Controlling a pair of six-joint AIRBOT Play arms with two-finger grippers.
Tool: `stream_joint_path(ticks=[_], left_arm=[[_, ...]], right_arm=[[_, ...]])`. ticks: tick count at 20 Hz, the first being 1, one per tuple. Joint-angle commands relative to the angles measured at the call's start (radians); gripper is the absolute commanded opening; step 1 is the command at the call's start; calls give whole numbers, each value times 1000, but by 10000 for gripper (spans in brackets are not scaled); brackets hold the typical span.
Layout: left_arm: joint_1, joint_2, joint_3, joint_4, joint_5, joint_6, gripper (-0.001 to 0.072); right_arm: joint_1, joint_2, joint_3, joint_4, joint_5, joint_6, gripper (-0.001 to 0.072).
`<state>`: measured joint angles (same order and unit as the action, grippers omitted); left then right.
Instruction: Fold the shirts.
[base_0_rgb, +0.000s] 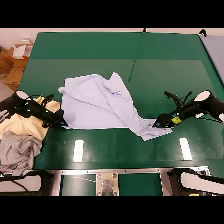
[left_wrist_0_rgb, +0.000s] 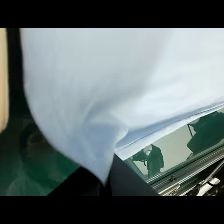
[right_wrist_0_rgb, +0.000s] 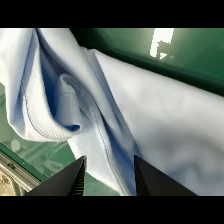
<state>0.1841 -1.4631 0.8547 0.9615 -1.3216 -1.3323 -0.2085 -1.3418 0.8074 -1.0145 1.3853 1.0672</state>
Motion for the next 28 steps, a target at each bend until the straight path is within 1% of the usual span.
stream_joint_path(ticks=[1, 3, 6, 7, 8, 9, 11, 12, 13, 14, 16, 17, 19, 21, 23, 25, 26, 28], left_arm=[[0, -1, 21, 7, 27, 6, 22], [0, -1, 21, 7, 38, 7, 22], [0, -1, 21, 7, 40, 25, 22], [0, -1, 22, 6, 40, 25, 22], [0, -1, 22, 6, 40, 25, 22], [0, -1, 22, 6, 42, 25, 22], [0, -1, 23, -2, 50, 25, 22], [0, -1, 26, -8, 47, 27, 22], [0, -1, 40, -14, 29, 34, 22], [0, 1, 70, -27, 1, 34, 22], [0, 22, 162, -68, -64, 43, 22], [0, 51, 227, -97, -89, 43, 22], [0, 134, 379, -186, -108, 43, 22], [0, 229, 573, -263, -101, 39, 22], [0, 306, 811, -299, -48, 30, 22], [0, 372, 1056, -299, 63, -3, 22], [0, 400, 1173, -299, 129, -3, 22], [0, 462, 1326, -299, 275, -3, 22]], right_arm=[[-1, 0, 32, -33, 107, 5, 377], [1, 0, 29, -79, 117, 5, 373], [1, -7, 18, -151, 45, 5, 371], [1, -11, 18, -169, 27, 5, 352], [1, -14, 18, -174, 11, 5, 351], [2, -15, 18, -169, -2, 5, 322], [2, -15, 18, -146, 0, 5, 171], [2, -15, 18, -126, 32, 5, 44], [2, -15, 20, -83, 78, -1, 17], [1, -14, 30, -10, 124, -18, 16], [-4, -13, 91, 200, 220, -86, 14], [-11, -12, 148, 312, 259, -87, 15], [-42, 3, 299, 545, 289, -96, 14], [-99, 26, 488, 813, 286, -87, 14], [-176, 48, 686, 1065, 227, -70, 15], [-262, 79, 862, 1223, 93, -39, 15], [-312, 101, 937, 1259, 19, -36, 15], [-404, 153, 1050, 1267, -106, -28, 15]])
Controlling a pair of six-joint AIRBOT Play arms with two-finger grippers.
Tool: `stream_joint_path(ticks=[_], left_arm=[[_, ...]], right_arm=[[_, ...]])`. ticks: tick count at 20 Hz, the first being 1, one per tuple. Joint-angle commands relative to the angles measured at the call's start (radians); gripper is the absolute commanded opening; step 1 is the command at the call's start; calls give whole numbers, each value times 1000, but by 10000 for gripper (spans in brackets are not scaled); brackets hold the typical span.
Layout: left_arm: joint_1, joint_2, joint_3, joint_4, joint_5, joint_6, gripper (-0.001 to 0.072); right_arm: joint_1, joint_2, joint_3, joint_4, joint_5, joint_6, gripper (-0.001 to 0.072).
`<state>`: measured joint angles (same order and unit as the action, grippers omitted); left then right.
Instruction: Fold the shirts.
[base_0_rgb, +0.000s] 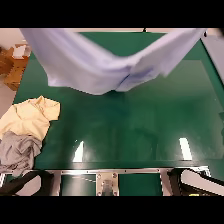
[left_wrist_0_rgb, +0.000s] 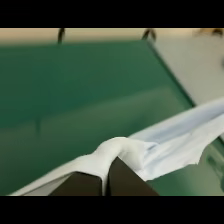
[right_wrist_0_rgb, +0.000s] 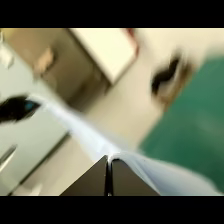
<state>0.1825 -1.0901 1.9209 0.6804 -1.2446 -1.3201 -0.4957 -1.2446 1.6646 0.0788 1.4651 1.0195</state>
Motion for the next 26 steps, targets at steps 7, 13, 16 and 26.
stream_joint_path(ticks=[7, 13, 16, 26], left_arm=[[1, 241, 265, 45, 333, -14, 22], [1, 238, 124, 56, 192, -33, 22], [1, 183, -103, 52, 145, -29, 22], [-132, -541, -434, -64, 232, 230, 22]], right_arm=[[-468, 306, 256, 172, -355, 5, 15], [-540, 319, 251, 92, -310, -3, 16], [-447, 309, 190, -154, -275, 24, 15], [122, -43, -532, -636, -889, 1, 16]])
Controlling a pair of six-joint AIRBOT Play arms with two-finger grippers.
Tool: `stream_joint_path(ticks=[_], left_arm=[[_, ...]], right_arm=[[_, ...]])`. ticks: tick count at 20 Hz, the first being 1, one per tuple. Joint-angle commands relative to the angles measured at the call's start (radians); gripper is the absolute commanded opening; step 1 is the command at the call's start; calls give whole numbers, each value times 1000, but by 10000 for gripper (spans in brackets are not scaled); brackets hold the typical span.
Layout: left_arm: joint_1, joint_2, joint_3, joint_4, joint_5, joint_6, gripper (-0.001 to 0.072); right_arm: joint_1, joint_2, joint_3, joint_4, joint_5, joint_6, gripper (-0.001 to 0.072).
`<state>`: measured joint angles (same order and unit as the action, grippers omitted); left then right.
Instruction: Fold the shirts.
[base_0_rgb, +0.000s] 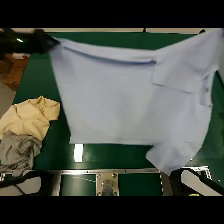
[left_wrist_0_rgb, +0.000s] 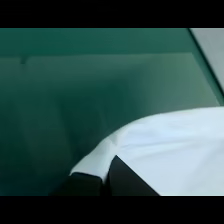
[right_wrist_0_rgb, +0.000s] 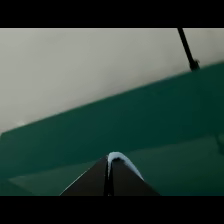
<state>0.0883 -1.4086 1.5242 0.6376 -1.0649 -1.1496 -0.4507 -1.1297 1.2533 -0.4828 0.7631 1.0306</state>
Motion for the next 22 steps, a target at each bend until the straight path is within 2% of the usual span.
stream_joint_path(ticks=[1, 5, 9, 12, 15, 20, 22], left_arm=[[-37, -299, -27, -22, 82, 60, 22], [-38, -489, 101, -26, 139, 56, 22], [-36, -590, 290, -24, 133, -38, 22], [-36, -593, 382, -25, 141, -77, 22], [-34, -593, 446, -24, 148, -85, 22], [-34, -593, 454, -11, 163, -103, 22], [-34, -593, 454, -3, 113, -105, 22]], right_arm=[[75, -251, -107, -63, -187, -10, 16], [74, -542, 46, -26, -97, -9, 15], [66, -707, 286, 3, 21, 69, 16], [43, -735, 400, 3, 47, 122, 16], [29, -735, 481, 3, 73, 122, 15], [27, -735, 509, -1, 69, 121, 15], [17, -735, 509, -12, 118, 121, 15]])
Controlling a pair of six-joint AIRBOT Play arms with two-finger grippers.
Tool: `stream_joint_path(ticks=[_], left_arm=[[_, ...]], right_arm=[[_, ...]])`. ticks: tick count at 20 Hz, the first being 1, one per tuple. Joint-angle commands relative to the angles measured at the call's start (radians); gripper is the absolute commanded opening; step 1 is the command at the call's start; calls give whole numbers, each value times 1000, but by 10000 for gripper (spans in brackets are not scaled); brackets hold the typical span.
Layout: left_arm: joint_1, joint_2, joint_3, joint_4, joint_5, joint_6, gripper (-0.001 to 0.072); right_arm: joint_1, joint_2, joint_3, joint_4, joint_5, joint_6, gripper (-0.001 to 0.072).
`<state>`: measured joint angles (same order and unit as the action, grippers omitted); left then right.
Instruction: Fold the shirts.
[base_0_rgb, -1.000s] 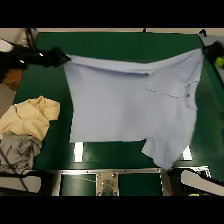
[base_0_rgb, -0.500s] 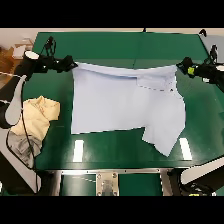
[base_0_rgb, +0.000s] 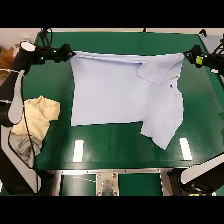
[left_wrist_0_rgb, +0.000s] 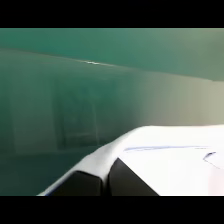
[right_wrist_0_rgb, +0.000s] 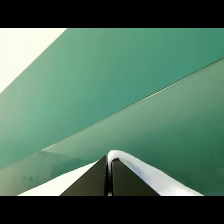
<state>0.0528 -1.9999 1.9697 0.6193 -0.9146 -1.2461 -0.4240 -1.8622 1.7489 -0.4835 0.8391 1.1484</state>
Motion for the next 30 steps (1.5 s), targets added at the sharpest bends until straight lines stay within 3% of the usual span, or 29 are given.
stream_joint_path(ticks=[1, 5, 7, 14, 25, 26, 27, 28, 30], left_arm=[[1, -2, 8, 44, -78, -18, 22], [-1, -2, -8, 266, -277, -99, 22], [-1, -2, -54, 293, -314, -100, 22], [-19, -2, -178, 361, -383, -132, 22], [-58, -3, -179, 370, -410, -229, 23], [-58, -3, -179, 369, -430, -256, 38], [-56, -2, -175, 372, -451, -278, 284], [-48, -2, -167, 368, -481, -312, 458], [-21, -2, -121, 370, -580, -343, 460]], right_arm=[[-21, -3, 13, -32, 98, 3, 15], [-73, -2, 3, -278, 319, 40, 13], [-87, -2, -36, -361, 354, 46, 13], [-90, -2, -213, -377, 351, 18, 13], [-89, -2, -225, -404, 348, 19, 19], [-90, -2, -225, -404, 350, 28, 128], [-90, -2, -220, -404, 359, 31, 303], [-90, 0, -209, -405, 378, 48, 339], [-93, 17, -167, -414, 435, 95, 336]])
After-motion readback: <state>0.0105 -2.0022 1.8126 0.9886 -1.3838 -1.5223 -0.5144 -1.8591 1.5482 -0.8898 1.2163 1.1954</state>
